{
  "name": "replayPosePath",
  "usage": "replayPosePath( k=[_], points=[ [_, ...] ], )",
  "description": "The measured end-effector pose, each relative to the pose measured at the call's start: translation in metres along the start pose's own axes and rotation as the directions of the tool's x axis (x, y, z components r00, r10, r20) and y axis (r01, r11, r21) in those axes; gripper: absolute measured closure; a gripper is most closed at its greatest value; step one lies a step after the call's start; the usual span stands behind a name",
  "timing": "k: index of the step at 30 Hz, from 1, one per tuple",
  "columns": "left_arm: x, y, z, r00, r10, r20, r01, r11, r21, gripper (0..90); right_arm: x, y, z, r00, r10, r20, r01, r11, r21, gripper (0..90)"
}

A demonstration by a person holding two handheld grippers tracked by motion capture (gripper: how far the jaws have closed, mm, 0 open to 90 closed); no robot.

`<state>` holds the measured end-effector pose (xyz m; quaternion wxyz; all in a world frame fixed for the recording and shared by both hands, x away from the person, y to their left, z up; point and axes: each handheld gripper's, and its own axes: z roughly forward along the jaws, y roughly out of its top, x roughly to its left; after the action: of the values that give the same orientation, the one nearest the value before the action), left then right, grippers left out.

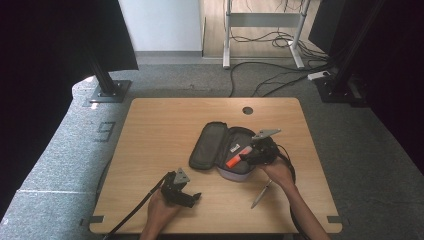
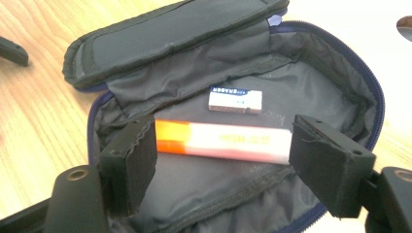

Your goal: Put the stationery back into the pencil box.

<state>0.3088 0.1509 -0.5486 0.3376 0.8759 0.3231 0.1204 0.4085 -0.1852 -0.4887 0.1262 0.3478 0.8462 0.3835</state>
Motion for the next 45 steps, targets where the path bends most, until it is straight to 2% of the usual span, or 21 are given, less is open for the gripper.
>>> replayPosePath(
  k=[10,16,31,36,45],
  points=[
    [0.0,0.0,0.0,1.0,0.0,0.0,0.0,1.0,0.0,4.9,0.001,-0.011,-0.012,1.0,-0.004,0.001,0.004,1.0,-0.003,20.9],
    [0.0,0.0,0.0,1.0,0.0,0.0,0.0,1.0,0.0,5.0,0.001,-0.021,-0.02,1.0,-0.004,-0.006,0.004,1.0,-0.017,13.9],
    [0.0,0.0,0.0,1.0,0.001,0.0,-0.001,1.0,0.0,4.9,0.006,-0.046,-0.037,0.9999,-0.013,0.007,0.014,0.999,-0.033,12.7],
    [0.0,0.0,0.0,1.0,0.0,0.0,0.0,1.0,0.0,5.0,0.01,-0.059,-0.043,0.9994,-0.008,0.033,0.008,1.0,-0.02,12.9],
    [0.0,0.0,0.0,1.0,0.001,0.0,-0.001,1.0,0.0,4.9,0.013,-0.084,-0.046,0.9967,0.032,0.075,-0.032,0.999,0.004,13.5]
  ],
)
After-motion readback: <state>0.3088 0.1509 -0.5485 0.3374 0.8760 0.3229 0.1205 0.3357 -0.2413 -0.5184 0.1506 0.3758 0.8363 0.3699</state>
